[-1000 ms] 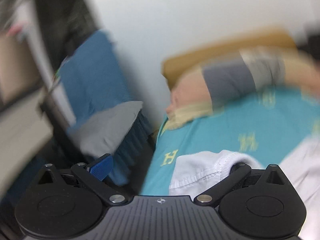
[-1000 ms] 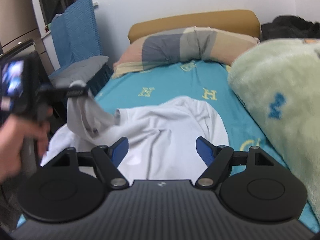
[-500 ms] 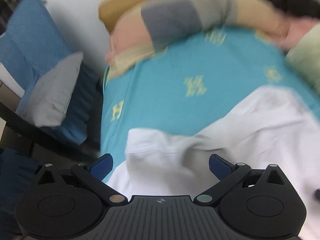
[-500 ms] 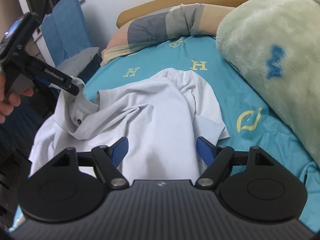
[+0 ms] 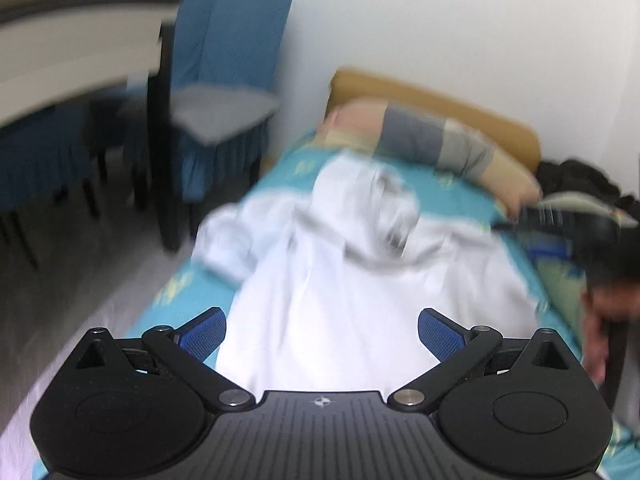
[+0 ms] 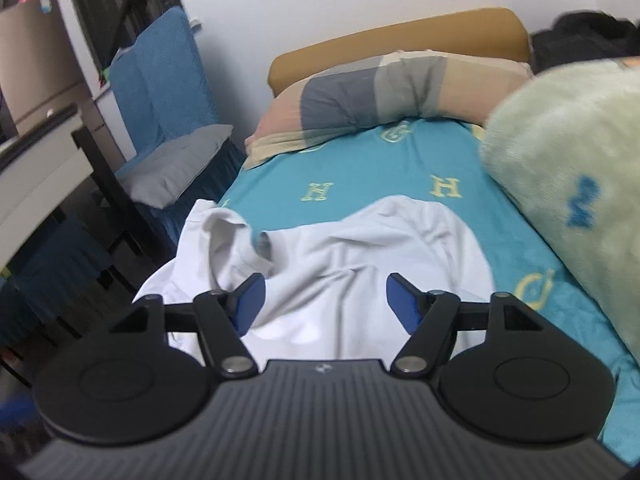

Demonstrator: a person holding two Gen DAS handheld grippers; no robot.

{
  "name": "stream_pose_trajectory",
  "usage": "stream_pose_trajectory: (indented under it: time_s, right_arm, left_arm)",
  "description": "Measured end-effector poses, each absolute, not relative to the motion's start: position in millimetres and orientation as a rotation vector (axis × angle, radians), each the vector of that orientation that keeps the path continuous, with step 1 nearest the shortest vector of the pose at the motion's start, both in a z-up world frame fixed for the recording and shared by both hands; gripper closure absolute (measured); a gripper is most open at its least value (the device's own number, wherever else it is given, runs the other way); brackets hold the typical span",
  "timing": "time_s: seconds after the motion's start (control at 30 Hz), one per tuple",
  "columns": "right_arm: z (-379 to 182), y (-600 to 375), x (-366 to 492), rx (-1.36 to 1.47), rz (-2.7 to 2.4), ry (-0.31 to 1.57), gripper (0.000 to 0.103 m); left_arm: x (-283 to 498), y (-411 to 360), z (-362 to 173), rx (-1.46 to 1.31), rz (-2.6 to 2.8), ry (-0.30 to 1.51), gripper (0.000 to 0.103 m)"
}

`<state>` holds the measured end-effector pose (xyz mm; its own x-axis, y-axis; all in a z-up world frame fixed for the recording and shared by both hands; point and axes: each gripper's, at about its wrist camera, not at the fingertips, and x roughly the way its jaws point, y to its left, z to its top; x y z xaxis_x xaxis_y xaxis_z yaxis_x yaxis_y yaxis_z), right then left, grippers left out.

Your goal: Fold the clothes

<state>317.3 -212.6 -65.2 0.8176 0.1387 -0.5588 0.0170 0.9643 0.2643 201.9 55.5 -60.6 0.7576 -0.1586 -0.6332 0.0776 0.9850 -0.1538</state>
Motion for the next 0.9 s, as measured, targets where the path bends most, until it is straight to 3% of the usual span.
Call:
stream_pose_trajectory:
  time_s: [0.37, 0.53, 0.57, 0.63, 0.9]
  right_arm:
    - [-120.7, -155.9, 467.9, 0.011, 0.055, 0.671, 0.039]
    - [-148.5, -131.1, 492.6, -0.126, 0.193, 0.770, 0.041]
    - [-153.2, -125.9, 494.4, -0.157, 0.219, 0.784, 0.045]
    - [-149.5, -128.9, 496.8, -0.126, 0.216, 0.778, 0.093]
    - [-93.2, -156.2, 516.9, -0.079, -0.048, 0.551, 0.095]
  left_arm:
    - [250.8, 96.6, -129.9, -0.210, -0.008, 0.624, 0.000]
    - [267.9, 110.5, -147.2, -0.291, 0.006, 0.631, 0.000]
    - [267.7, 110.4, -148.8, -0.293, 0.005, 0.628, 0.000]
    - [265.0, 110.8, -150.1, -0.291, 0.003, 0.624, 0.000]
    - [260.7, 112.5, -146.9, -0.297, 0.036, 0.598, 0.000]
